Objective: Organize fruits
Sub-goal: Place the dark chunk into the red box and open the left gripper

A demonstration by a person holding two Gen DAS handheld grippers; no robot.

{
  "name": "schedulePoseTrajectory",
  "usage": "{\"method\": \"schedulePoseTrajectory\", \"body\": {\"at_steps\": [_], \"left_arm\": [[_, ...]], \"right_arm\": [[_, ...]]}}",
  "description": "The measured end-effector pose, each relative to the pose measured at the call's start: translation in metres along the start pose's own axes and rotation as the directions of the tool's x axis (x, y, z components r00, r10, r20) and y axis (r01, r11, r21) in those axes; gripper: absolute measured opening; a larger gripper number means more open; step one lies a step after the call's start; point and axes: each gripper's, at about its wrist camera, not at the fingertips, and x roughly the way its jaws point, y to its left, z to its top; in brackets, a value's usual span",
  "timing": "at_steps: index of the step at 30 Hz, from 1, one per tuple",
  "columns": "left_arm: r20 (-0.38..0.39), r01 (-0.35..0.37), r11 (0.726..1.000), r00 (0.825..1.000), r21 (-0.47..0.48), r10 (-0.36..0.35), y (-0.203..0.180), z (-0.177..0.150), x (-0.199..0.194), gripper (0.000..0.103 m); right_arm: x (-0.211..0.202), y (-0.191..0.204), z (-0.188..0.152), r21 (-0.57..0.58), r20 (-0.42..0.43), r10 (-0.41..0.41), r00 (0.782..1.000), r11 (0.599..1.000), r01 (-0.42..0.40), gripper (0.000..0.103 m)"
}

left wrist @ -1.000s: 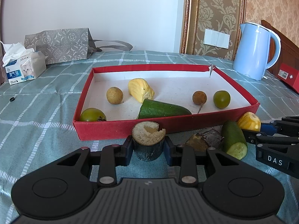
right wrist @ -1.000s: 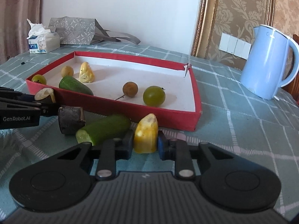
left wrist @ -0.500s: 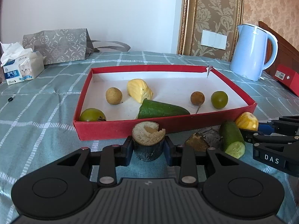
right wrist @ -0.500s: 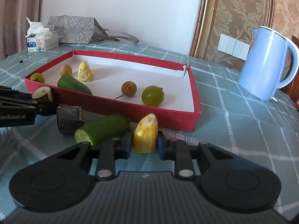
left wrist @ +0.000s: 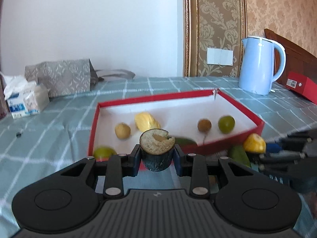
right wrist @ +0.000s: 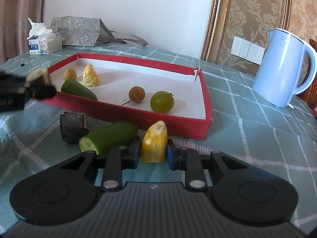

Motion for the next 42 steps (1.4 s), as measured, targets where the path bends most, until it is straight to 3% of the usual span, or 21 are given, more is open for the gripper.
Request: {"method": "schedulePoseTrajectory", "body": {"at_steps": [7, 12, 17, 19, 20, 21, 23, 28, 35, 42], "left_arm": [[-0.041, 0.045, 0.999, 0.998, -0.001, -0.045, -0.005, 0.04, 0.049, 0.032], [-0.1, 0.061, 0.998, 0.993, -0.01, -0.061, -0.012, 0.049, 0.087, 0.032], [-0.105, 0.062, 0.998, 0.993, 0.008, -0.061, -0.021, 0.05, 0.102, 0.033], [-0.094, 0.045, 0.999, 0.995, 0.029, -0.042, -0.024, 0.051, 0.104, 0.038], [-0.085, 0.031, 0.999, 0.996, 0.04, -0.028, -0.025, 0.05, 0.104, 0.051], [-0.075, 0.021, 0.998, 0.997, 0.051, -0.018, -0.026, 0.049, 0.103, 0.065], [-0.051, 0.011, 0.999, 0.999, 0.051, -0.008, -0.025, 0.048, 0.099, 0.077], [0.009, -0.031, 0.999, 0.999, 0.011, 0.031, -0.014, 0.048, 0.08, 0.077], [0.111, -0.032, 0.994, 0.993, -0.104, 0.043, 0.013, 0.024, 0.021, 0.088], [0.063, 0.003, 0.992, 0.998, -0.126, 0.005, 0.025, -0.008, -0.005, 0.09]], "right_arm": [[0.0, 0.001, 0.0, -0.001, 0.0, -0.001, 1.0, 1.0, 0.001, 0.024], [0.0, 0.0, 0.0, 0.0, 0.001, 0.0, 1.0, 1.0, 0.0, 0.024], [0.0, 0.001, 0.0, -0.002, 0.001, -0.002, 1.0, 1.0, 0.002, 0.024], [0.0, 0.001, 0.0, -0.002, 0.001, -0.002, 1.0, 1.0, 0.002, 0.024], [0.0, 0.001, 0.0, -0.002, 0.001, -0.001, 1.0, 1.0, 0.001, 0.024], [0.0, 0.001, 0.0, -0.002, 0.001, -0.001, 1.0, 1.0, 0.001, 0.024], [0.0, 0.001, 0.0, -0.003, 0.001, -0.002, 1.0, 1.0, 0.002, 0.024], [0.0, 0.001, 0.0, -0.003, 0.001, -0.002, 1.0, 1.0, 0.002, 0.027], [0.001, 0.001, 0.0, -0.003, 0.001, -0.011, 1.0, 1.0, 0.011, 0.03], [0.001, 0.001, 0.0, 0.0, 0.001, -0.009, 1.0, 1.0, 0.009, 0.03]]}}
